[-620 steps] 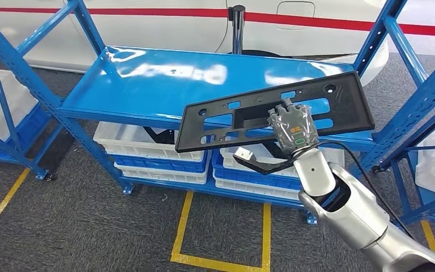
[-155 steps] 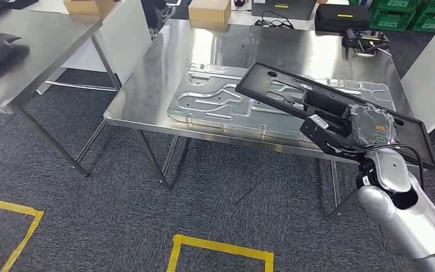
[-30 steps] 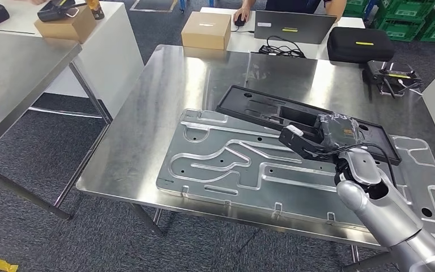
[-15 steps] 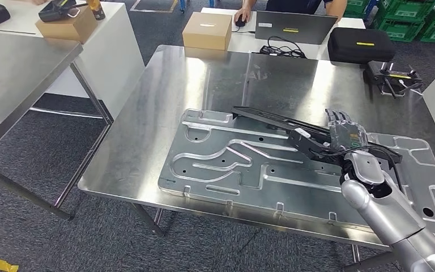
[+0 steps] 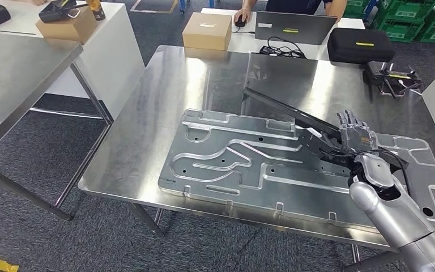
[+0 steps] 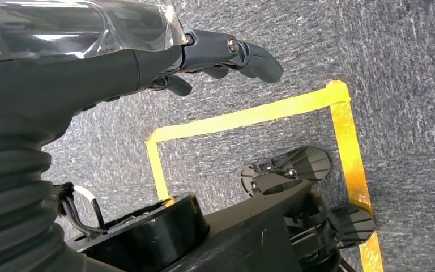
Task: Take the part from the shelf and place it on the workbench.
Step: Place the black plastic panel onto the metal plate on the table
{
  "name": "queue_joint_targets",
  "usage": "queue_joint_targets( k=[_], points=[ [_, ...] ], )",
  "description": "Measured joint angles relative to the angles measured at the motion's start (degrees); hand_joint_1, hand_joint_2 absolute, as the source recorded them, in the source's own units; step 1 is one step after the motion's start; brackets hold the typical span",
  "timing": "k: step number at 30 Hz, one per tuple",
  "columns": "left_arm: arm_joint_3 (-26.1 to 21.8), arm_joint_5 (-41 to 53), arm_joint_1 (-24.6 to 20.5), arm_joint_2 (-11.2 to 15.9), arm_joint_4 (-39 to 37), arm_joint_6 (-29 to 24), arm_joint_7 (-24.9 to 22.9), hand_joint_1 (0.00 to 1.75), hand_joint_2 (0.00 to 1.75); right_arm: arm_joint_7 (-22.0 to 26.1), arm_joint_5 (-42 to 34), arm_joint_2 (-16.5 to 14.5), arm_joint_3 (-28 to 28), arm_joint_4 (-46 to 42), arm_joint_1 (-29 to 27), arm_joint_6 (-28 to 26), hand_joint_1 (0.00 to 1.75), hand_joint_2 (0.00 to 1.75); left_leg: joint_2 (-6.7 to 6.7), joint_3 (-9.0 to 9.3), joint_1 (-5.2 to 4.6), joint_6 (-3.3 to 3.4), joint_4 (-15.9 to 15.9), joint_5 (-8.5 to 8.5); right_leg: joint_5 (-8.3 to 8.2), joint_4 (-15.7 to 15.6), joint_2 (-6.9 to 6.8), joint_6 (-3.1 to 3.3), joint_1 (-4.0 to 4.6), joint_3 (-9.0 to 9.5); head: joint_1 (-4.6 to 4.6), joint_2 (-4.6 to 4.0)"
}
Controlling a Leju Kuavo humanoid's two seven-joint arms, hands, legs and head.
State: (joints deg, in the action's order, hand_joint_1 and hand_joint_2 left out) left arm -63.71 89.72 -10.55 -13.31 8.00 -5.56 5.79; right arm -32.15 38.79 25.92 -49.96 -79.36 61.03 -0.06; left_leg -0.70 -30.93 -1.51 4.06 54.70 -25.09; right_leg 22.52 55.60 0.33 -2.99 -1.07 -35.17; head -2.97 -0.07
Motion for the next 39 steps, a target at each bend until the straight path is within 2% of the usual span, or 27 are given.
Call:
queue_joint_targets(
  k=[14, 25, 29, 31, 32, 33, 34, 36, 37, 38, 39],
  points=[
    [0.0, 0.3, 0.1, 0.0, 0.0, 0.5, 0.1, 0.0, 0.0, -0.6, 0.6, 1.4, 2.6, -3.8, 1.0, -0.6, 0.0, 0.0, 0.01, 0.03, 0.0, 0.0, 0.0, 0.0, 0.0, 0.0, 0.0, 0.0, -0.01, 0.02, 0.0, 0.0],
    [0.0, 0.3, 0.0, 0.0, 0.0, 0.8, 0.0, 0.0, 0.0, 3.5, 0.7, 0.4, 1.5, -5.0, -0.1, 0.6, 0.0, 0.0, -0.01, 0.02, 0.01, 0.0, 0.0, 0.0, 0.0, 0.0, -0.01, 0.0, -0.01, 0.05, 0.0, 0.0],
    [0.0, 0.3, 0.0, 0.0, 0.0, 0.8, -0.1, 0.0, 0.0, 3.3, 0.9, 0.0, 1.3, -5.6, 0.3, 0.9, 0.0, 0.0, -0.03, -0.17, -0.24, 0.53, 0.4, -0.05, -0.36, -0.2, -0.1, -0.38, -0.44, 0.14, 0.0, 0.0],
    [0.0, 0.3, -0.1, 0.0, 0.0, 0.8, -0.1, 0.0, 0.0, 3.1, 0.9, -0.1, 1.3, -5.9, 0.7, 1.1, 0.0, 0.0, 0.03, 0.17, 0.06, 0.75, -0.3, 0.61, -0.48, -0.4, -0.06, -0.63, -0.37, 0.29, 0.01, 0.0],
    [0.0, 0.3, -0.1, -0.1, 0.0, 0.8, -0.1, 0.0, 0.0, 3.0, 0.9, -0.1, 1.3, -6.0, 0.9, 1.2, 0.0, 0.0, 0.09, 0.46, 0.35, 0.84, -1.0, 1.07, 0.1, 0.0, -0.03, -0.77, -0.27, 0.19, 0.01, 0.0],
    [0.0, 0.3, -0.2, -0.1, 0.0, 0.8, -0.1, 0.0, 0.0, 3.0, 0.9, -0.1, 1.3, -6.1, 1.1, 1.2, 0.0, 0.0, 0.19, 0.72, 0.68, 0.94, -1.6, 1.57, 1.35, 1.5, -0.01, -0.96, -0.15, -0.32, 0.02, 0.0],
    [0.0, 0.3, -0.2, -0.1, 0.0, 0.8, -0.1, 0.0, 0.0, 3.0, 0.8, -0.1, 1.3, -6.1, 1.1, 1.2, 0.0, 0.0, 0.28, 0.89, 0.97, 0.98, -2.1, 1.93, 3.25, 4.2, 0.0, -1.18, -0.15, -1.33, 0.02, 0.0],
    [0.0, 0.3, -0.3, -0.1, 0.0, 0.8, -0.1, 0.0, 0.0, 2.9, 0.8, -0.1, 1.2, -6.1, 1.0, 1.4, 0.0, 0.0, 0.36, 0.78, 1.22, 0.96, -2.2, 2.21, 7.26, 12.1, -0.01, -1.8, -0.37, -4.3, 0.02, 0.0],
    [0.0, 0.3, -0.3, -0.2, 0.0, 0.8, -0.1, 0.0, 0.0, 2.9, 0.8, -0.1, 1.2, -6.1, 0.9, 1.4, 0.0, 0.0, 0.38, 0.67, 1.4, 0.81, -2.2, 2.31, 8.27, 15.1, -0.03, -2.15, -0.63, -5.31, 0.02, 0.0],
    [0.0, 0.3, -0.3, -0.2, 0.0, 0.8, -0.1, 0.0, 0.0, 2.9, 0.8, -0.1, 1.1, -6.1, 0.8, 1.5, 0.0, 0.0, 0.38, 0.55, 1.64, 0.59, -2.1, 2.42, 8.23, 16.1, -0.05, -2.51, -0.91, -5.45, 0.02, 0.0],
    [0.0, 0.3, -0.3, -0.2, 0.0, 0.8, -0.2, 0.0, 0.0, 2.8, 0.8, -0.1, 1.1, -6.1, 0.8, 1.5, 0.0, 0.0, 0.38, 0.42, 1.95, 0.3, -2.1, 2.52, 7.13, 14.7, -0.1, -2.93, -1.23, -4.42, 0.02, 0.0]
  ],
)
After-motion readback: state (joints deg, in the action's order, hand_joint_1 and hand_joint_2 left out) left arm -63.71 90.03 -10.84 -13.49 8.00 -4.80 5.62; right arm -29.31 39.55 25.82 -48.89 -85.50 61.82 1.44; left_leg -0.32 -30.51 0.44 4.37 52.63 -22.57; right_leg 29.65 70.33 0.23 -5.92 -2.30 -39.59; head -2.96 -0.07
